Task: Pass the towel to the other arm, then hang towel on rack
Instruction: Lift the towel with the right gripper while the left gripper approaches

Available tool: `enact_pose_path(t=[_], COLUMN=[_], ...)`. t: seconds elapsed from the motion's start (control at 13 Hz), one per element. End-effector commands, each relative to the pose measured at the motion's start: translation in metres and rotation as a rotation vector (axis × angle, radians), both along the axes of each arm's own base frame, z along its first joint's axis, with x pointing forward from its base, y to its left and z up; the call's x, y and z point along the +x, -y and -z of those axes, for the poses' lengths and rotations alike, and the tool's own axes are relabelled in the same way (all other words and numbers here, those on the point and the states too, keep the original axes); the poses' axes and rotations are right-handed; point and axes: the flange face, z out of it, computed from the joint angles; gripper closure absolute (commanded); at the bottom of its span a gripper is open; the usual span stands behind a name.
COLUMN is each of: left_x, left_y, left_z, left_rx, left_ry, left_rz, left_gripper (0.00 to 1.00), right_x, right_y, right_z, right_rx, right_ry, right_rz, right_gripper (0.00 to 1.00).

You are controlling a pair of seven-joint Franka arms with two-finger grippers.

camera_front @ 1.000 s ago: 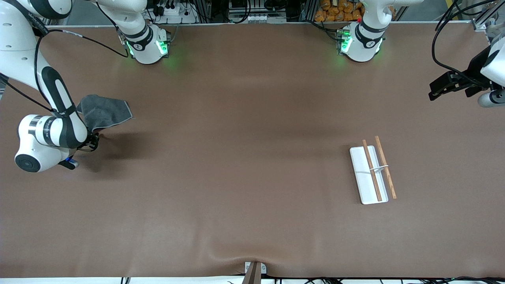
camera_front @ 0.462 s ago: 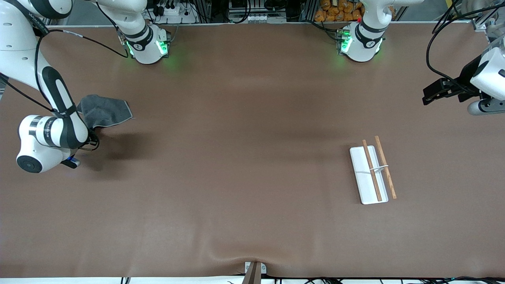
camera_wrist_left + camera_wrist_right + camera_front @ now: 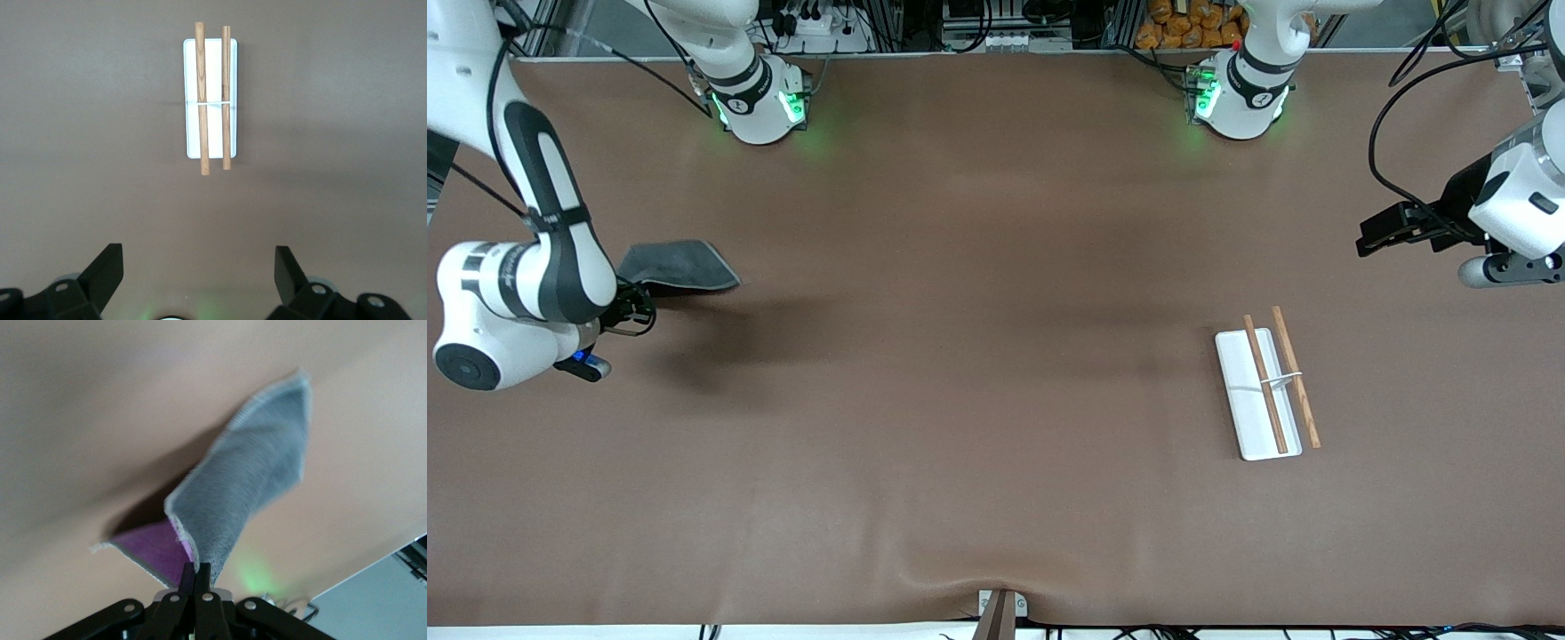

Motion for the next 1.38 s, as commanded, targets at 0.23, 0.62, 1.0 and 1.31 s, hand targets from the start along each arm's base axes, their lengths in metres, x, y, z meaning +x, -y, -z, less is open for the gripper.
enact_pose_path(t=[0.23,0.62,1.0,1.31], left_x=[0.009,0.013,0.014,0.018], left_y=[0.022,0.034,0.052,0.082], left_z=[0.007,0.011,0.003,0.01], left_rx=[-0.044,-0.114,-0.284,-0.329], left_ry=[0.009,-0.008,-0.038,-0.07], left_rz=[-0.069,-0.143,-0.267,-0.378], left_gripper=[0.0,0.0,0.0,0.0], right_x=[0.018,0.034,0.044,0.045], right_y=[-0.109,-0.205,-0.32,-0.379], right_z=[-0.063,-0.102,-0.134,-0.158], right_rx=[0.042,0.215,0.333,0.473], right_ry=[-0.064,-0.122,-0.079,-0.089], right_rz=[0.273,0.54,0.709,0.82], right_gripper=[1.0,1.0,1.0,1.0])
